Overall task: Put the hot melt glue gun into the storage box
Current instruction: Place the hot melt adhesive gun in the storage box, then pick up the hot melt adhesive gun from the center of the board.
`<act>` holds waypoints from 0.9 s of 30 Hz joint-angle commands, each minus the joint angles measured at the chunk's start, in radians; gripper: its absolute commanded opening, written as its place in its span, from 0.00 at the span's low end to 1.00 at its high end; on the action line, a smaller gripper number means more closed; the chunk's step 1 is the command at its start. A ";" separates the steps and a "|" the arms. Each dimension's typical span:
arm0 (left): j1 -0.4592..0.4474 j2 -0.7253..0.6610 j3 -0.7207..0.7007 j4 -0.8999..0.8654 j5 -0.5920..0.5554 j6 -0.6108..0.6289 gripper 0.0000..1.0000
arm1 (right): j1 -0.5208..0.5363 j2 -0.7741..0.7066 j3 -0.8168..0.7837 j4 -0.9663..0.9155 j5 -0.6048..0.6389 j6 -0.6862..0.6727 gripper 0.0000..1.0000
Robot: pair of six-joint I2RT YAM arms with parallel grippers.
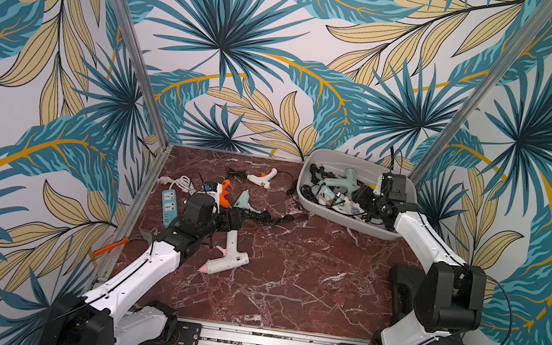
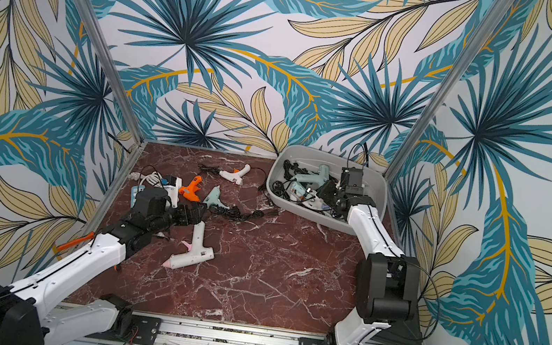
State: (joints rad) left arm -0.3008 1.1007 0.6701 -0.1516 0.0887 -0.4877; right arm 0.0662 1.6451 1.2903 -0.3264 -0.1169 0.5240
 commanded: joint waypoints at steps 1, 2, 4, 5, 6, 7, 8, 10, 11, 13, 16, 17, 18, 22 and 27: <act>0.003 0.042 0.013 -0.109 -0.005 -0.015 0.98 | 0.064 -0.057 0.015 -0.062 0.006 -0.044 0.63; 0.004 0.061 0.015 -0.117 -0.002 -0.014 0.96 | 0.086 -0.062 0.016 -0.073 0.012 -0.046 0.64; 0.003 0.099 0.028 -0.173 0.007 -0.011 0.93 | 0.122 -0.075 0.006 -0.083 0.024 -0.043 0.65; 0.001 0.120 0.036 -0.188 0.011 -0.005 0.91 | 0.136 -0.085 -0.005 -0.083 0.024 -0.039 0.65; 0.000 0.138 0.041 -0.197 0.014 0.000 0.91 | 0.146 -0.094 -0.015 -0.080 0.023 -0.034 0.65; -0.004 0.159 0.047 -0.205 0.011 0.004 0.90 | 0.155 -0.106 -0.027 -0.073 0.024 -0.025 0.66; -0.011 0.181 0.055 -0.211 0.010 0.009 0.90 | 0.161 -0.118 -0.042 -0.066 0.024 -0.017 0.66; -0.025 0.216 0.068 -0.217 0.009 0.019 0.90 | 0.168 -0.143 -0.071 -0.047 0.029 -0.001 0.67; -0.034 0.234 0.075 -0.218 0.004 0.020 0.89 | 0.170 -0.155 -0.086 -0.037 0.030 0.007 0.67; -0.051 0.265 0.089 -0.222 -0.017 0.024 0.87 | 0.172 -0.174 -0.105 -0.025 0.031 0.015 0.67; -0.072 0.310 0.113 -0.241 -0.071 0.028 0.83 | 0.173 -0.189 -0.116 -0.019 0.027 0.019 0.68; -0.075 0.323 0.119 -0.244 -0.084 0.030 0.82 | 0.173 -0.190 -0.116 -0.020 0.027 0.019 0.68; -0.076 0.337 0.125 -0.244 -0.089 0.031 0.81 | 0.173 -0.193 -0.115 -0.022 0.025 0.018 0.68; -0.083 0.390 0.144 -0.238 -0.100 0.025 0.77 | 0.173 -0.202 -0.119 -0.022 0.024 0.022 0.68; -0.086 0.440 0.162 -0.255 -0.140 0.011 0.72 | 0.173 -0.216 -0.128 -0.008 0.011 0.032 0.68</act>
State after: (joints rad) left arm -0.3840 1.5265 0.8032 -0.3897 -0.0093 -0.4725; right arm 0.2340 1.4624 1.1862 -0.3603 -0.1024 0.5426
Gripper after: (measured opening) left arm 0.727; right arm 0.680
